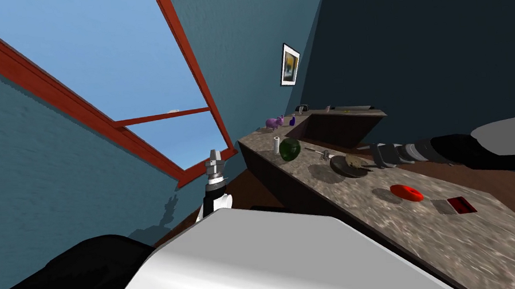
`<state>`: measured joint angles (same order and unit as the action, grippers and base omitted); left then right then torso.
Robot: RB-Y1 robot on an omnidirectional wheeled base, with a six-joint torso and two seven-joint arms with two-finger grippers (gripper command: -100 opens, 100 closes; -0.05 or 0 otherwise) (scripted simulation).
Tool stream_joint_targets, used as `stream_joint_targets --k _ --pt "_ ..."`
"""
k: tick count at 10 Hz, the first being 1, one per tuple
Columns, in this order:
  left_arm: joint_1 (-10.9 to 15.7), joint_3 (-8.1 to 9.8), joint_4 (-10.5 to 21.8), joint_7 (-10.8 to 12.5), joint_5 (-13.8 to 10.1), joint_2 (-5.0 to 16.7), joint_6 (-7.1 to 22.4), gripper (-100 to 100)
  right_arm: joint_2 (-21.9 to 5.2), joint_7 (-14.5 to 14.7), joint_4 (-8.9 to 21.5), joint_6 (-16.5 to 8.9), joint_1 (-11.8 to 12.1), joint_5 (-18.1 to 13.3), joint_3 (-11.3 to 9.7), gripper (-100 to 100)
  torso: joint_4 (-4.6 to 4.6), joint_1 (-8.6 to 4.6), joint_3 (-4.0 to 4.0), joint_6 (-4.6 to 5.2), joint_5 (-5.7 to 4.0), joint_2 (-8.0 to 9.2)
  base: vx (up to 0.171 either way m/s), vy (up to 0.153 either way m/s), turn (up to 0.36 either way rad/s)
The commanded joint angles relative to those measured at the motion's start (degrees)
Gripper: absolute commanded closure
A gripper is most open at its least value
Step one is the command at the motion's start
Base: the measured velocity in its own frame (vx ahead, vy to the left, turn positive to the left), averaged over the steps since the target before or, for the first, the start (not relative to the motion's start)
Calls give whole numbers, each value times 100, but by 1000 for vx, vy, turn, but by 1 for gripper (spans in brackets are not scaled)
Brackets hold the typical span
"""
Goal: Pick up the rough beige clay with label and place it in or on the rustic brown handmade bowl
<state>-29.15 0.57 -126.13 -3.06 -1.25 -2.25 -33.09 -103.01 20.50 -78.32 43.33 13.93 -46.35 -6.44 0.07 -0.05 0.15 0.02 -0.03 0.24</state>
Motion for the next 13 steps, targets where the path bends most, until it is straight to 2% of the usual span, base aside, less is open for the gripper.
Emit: stream_joint_targets --k 1,5,7,8,13 --pt "0 0 0 0 0 0 0 0 -60 -111 232 180 -156 -2 -43 -100 0 0 0 0 0 0 -82 3 128" --pt "1 0 0 0 0 0 0 0 -297 -253 701 500 -206 186 41 -100 1 3 4 -5 2 8 -95 0 188" --pt "0 0 0 0 0 0 0 0 -317 -224 659 455 -148 222 73 -100 2 7 4 2 2 5 -45 6 8" --pt "-1 0 0 0 0 0 0 0 -310 -245 666 473 -171 203 60 0 -2 4 -5 1 1 -9 -6 1 0" --pt "-1 0 0 0 0 0 0 0 -311 -243 665 472 -168 205 62 0 -6 2 -15 0 0 -26 0 0 0"
